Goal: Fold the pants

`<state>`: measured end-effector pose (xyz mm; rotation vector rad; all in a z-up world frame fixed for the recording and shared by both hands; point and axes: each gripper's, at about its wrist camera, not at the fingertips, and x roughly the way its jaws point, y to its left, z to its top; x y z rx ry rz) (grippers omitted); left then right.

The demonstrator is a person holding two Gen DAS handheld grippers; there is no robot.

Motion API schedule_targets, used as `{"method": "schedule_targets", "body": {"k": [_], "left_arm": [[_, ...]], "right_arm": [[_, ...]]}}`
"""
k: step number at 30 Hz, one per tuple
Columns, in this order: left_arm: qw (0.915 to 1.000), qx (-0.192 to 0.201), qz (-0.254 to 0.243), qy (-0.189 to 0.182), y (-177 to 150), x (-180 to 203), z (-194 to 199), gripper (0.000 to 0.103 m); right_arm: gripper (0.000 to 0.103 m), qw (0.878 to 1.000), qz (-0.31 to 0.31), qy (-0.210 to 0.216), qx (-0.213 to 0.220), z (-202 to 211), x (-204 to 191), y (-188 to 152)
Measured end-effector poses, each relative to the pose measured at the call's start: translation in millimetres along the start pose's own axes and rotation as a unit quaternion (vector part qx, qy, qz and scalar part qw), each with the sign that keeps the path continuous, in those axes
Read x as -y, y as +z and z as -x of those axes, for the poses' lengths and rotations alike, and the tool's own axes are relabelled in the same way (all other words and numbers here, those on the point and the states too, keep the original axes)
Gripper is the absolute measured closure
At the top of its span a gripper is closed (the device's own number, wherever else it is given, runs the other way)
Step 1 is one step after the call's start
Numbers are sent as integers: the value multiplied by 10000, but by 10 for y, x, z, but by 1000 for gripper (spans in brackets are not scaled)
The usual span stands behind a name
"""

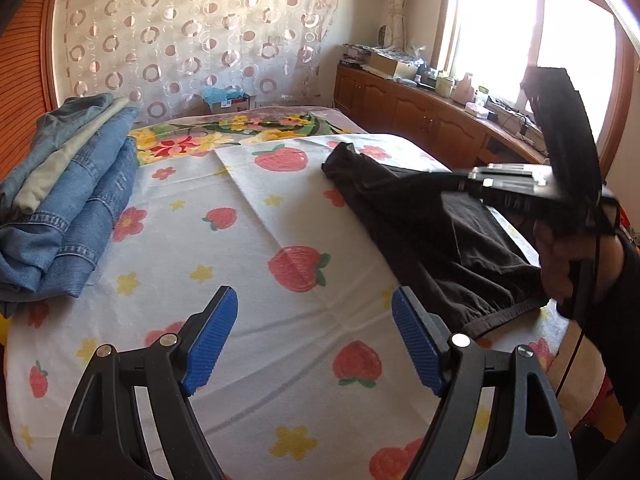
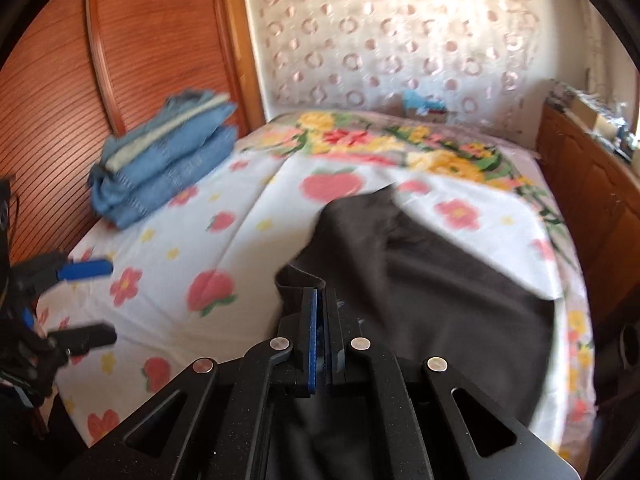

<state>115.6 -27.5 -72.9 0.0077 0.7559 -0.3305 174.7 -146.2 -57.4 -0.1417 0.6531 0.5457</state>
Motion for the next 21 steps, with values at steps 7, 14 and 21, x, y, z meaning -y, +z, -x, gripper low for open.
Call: {"method": "schedule_targets", "body": {"k": [7,14,21], "left_arm": [[9994,-128,-231,-201,101,226,-228,23],[9988,-253,-292,-306,100,345,-338,23],[9988,-305,-280,-280,74,361,-341,23]], "right_arm": [[101,9978,-232,-617,66,96,483,55],[101,9929,-491,-1083,-75,-4,746,64],[101,9879,-710,-1363,-209,-62,796,159]]}}
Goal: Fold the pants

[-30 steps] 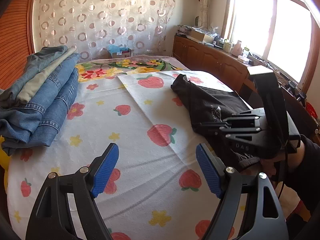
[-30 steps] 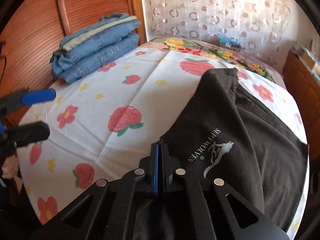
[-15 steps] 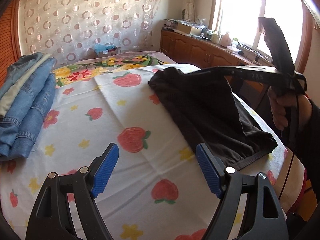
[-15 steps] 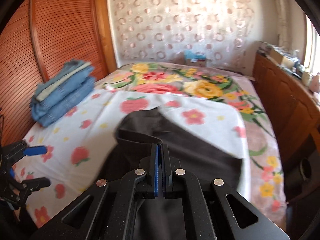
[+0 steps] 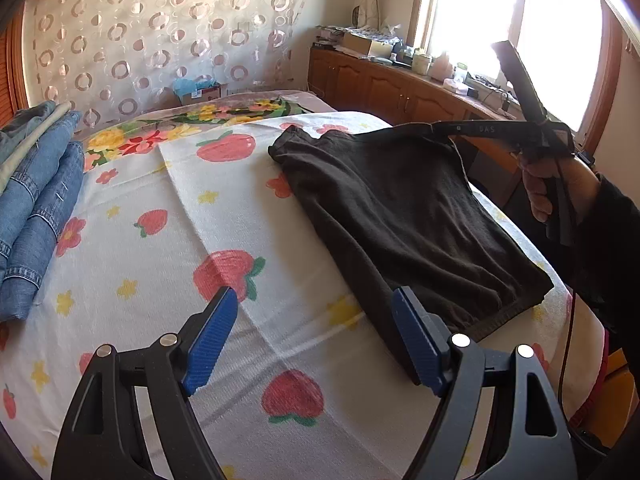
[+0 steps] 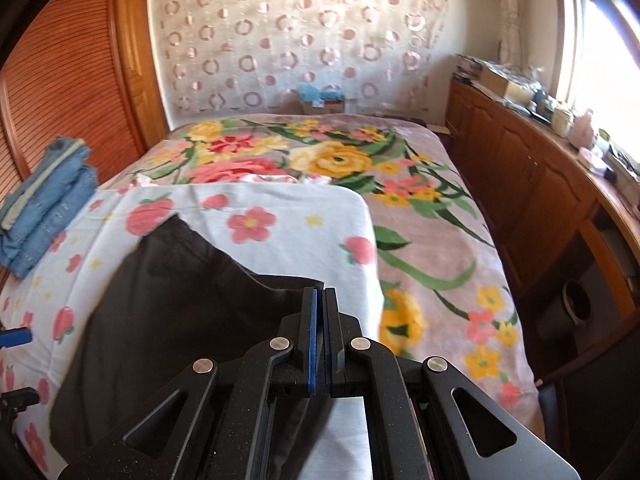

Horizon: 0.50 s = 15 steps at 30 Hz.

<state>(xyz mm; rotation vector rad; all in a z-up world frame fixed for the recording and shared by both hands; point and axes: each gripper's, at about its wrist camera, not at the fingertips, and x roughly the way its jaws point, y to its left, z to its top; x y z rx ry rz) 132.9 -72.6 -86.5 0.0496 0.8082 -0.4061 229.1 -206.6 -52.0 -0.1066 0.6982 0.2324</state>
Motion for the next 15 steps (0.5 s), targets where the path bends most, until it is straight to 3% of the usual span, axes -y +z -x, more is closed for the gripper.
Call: {"method": "schedule_targets", "body": {"k": [8,15], "left_arm": [[10000,-44,-52,10,-4,38,-39,23],[10000,-57,-80,-11,-14,39,-56,23]], "right_arm": [[101,9997,-34,-226,-129,68,-31,55],[80,9999,132,49,-2,311,-56,-118]]}}
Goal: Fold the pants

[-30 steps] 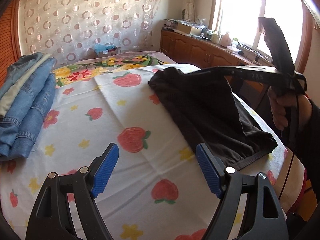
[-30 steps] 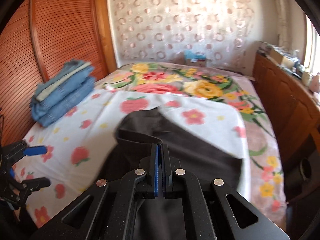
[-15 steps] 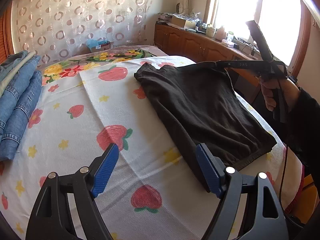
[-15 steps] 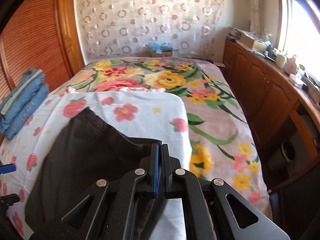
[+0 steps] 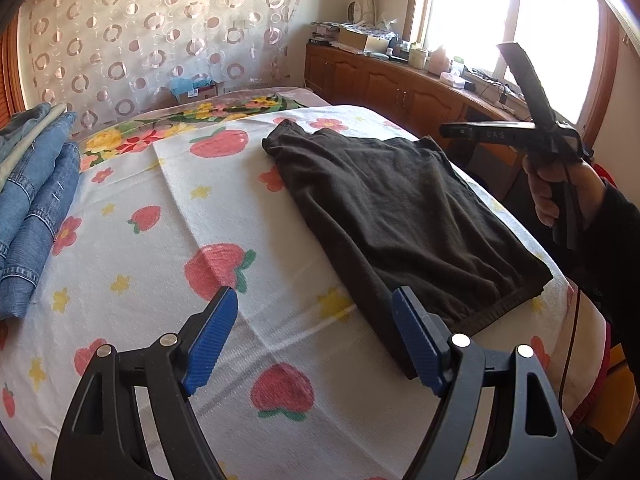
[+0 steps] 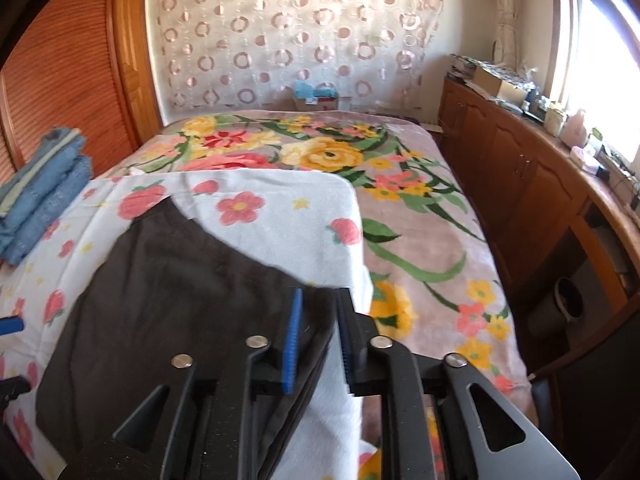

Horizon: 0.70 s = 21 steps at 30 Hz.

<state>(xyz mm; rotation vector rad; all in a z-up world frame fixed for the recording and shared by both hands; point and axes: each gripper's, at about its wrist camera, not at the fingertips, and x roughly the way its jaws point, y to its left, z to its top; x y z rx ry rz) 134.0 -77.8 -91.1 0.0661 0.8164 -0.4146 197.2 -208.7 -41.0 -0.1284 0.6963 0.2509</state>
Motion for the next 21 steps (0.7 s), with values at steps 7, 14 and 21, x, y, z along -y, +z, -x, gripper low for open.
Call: {"method": "schedule_targets", "body": {"k": [7,14,21], "left_arm": [[10000,-36,-79,-39,-26,87,-10,23],[9998,-98,-138,-88,-47,153,-38,23],[9996,-196,-206,-68,-72,207,-97,23]], "right_arm": [[80,9992,-274,204,-226,169,100,-398],[80,9996,-82,273,-85,636,-37,-769],[80,9991,-133,398,-46,1020,-89,-1014]]}}
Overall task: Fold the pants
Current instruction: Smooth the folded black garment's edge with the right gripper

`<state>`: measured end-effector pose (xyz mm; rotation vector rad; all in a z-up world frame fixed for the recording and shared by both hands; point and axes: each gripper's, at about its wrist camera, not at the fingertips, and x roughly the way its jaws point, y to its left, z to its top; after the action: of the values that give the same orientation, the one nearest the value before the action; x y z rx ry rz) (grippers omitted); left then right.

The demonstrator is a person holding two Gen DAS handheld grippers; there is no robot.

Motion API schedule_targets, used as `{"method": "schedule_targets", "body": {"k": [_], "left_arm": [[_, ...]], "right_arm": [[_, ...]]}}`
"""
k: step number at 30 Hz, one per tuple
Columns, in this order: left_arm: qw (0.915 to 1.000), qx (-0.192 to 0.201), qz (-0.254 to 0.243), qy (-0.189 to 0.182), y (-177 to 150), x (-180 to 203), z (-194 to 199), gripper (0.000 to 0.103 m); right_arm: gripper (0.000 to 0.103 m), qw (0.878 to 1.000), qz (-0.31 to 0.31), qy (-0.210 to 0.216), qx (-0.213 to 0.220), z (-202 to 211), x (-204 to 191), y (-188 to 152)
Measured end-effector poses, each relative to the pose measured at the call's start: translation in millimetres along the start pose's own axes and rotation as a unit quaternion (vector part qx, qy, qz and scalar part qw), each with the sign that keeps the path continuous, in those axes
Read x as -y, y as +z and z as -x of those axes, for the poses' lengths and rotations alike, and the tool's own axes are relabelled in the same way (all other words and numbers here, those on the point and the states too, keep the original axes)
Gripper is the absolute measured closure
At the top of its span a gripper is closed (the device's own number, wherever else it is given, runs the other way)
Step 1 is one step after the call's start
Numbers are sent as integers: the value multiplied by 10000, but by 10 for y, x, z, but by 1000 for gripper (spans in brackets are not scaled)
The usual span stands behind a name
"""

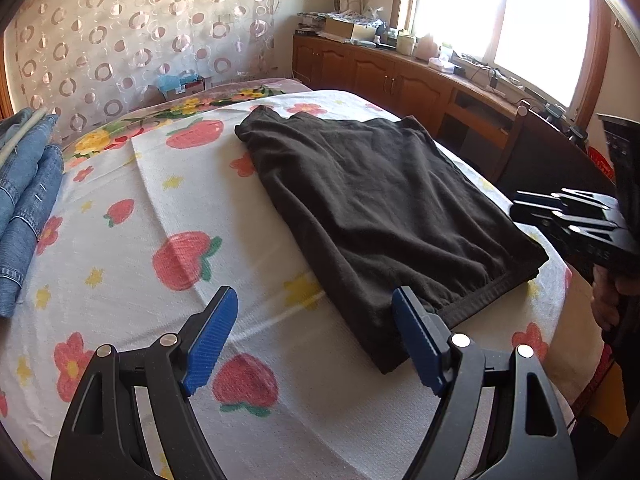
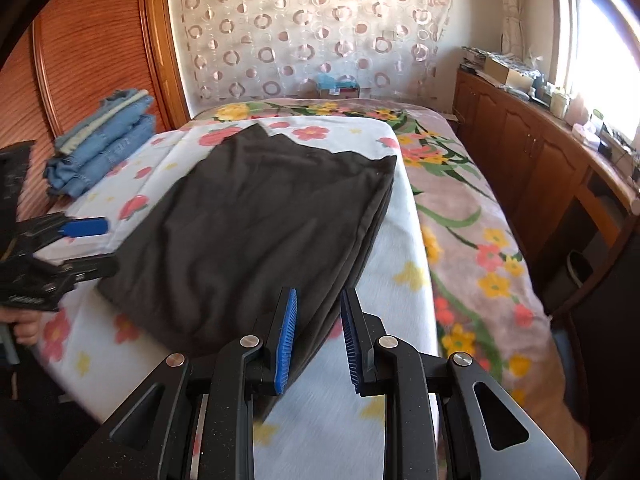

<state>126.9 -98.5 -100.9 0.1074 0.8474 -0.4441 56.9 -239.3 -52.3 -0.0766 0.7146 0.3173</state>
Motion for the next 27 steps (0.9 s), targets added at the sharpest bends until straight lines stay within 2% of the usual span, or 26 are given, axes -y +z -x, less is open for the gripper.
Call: {"method": "schedule_targets", "body": {"k": [8,13,14,15,18,22,27], "left_arm": [[9999,-114,-43,15,-49,28,-74,23],[9998,-183,-16,6,-60,21,-112,23],[9998,-184,-22,16,-56,23,-118,23],[9998,-183,-27,23,-59,23,-112,23],[9998,-178,-59,46,-72,35,-102,23],[9998,-172,-66,53,-76,39,-99,22],[9998,-164,-84,63,-82,42,-102,22]], "right_arm": [[80,9997,-168,34,-198,61,34,-128],[80,9990,-144,276,-323,83,8,-113],[81,9990,-85,290,-338,79,1,-112],[87,9990,-46,282,-348,81,0,-118],[93,9992,-26,306,-238,143,25,-84],[93,9995,0,323,-74,248,6,-71],[93,9995,-25,284,-160,193,64,-137]]}}
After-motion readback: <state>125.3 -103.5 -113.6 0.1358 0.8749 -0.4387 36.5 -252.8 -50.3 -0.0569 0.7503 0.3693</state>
